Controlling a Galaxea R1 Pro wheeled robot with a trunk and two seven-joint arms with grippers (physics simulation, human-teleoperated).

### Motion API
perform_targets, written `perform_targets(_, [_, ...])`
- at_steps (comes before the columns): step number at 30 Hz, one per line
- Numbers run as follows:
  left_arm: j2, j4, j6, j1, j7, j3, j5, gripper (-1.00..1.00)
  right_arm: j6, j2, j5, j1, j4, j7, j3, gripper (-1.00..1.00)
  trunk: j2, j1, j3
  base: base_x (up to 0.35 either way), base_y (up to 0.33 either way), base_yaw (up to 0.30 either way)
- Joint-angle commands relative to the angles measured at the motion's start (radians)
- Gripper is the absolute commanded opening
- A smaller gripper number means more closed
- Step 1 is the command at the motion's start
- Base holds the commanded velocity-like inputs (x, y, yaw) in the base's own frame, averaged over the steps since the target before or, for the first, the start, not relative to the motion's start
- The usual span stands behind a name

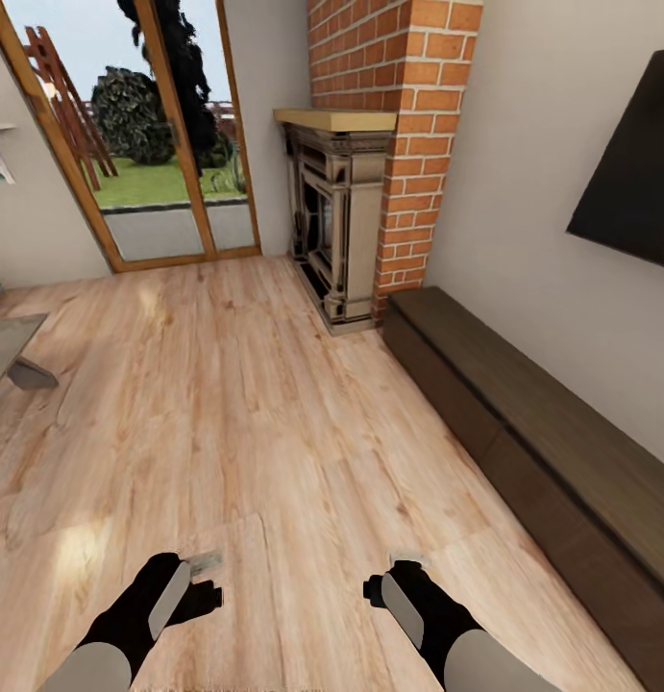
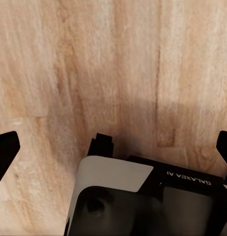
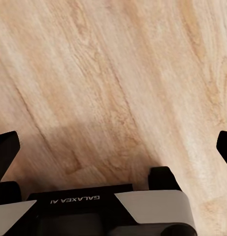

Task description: Place each of the two pumpkins and all three candles from the living room inside a cabinet in the living room (use any cabinet), then make sure every cabinet is closed, and position the cauldron so it is next to a table in the living room.

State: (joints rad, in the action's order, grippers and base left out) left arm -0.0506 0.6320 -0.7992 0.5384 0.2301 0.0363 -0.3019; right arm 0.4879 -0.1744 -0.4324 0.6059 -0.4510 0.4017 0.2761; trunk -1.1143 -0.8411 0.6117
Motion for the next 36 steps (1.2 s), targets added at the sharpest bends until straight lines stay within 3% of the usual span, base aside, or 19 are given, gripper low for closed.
perform_targets(1, [0.001,0.000,0.000,0.000,0.000,0.000,0.000,1.00,0.000,0.000,0.000,0.000,0.000,0.000,0.000,1.00,0.007,0.004,-0.003,0.000,0.000,0.274])
perform_targets(24, [0.001,0.000,0.000,0.000,0.000,-0.001,0.000,1.00,-0.016,0.000,0.000,0.000,0.000,0.002,0.002,1.00,0.168,0.092,-0.069,-0.126,0.000,0.285])
perform_targets(36, [0.002,0.000,-0.001,0.000,0.000,-0.004,0.001,1.00,-0.018,0.000,0.000,0.000,0.000,0.003,0.036,1.00,0.252,0.138,-0.107,-0.004,0.000,0.294])
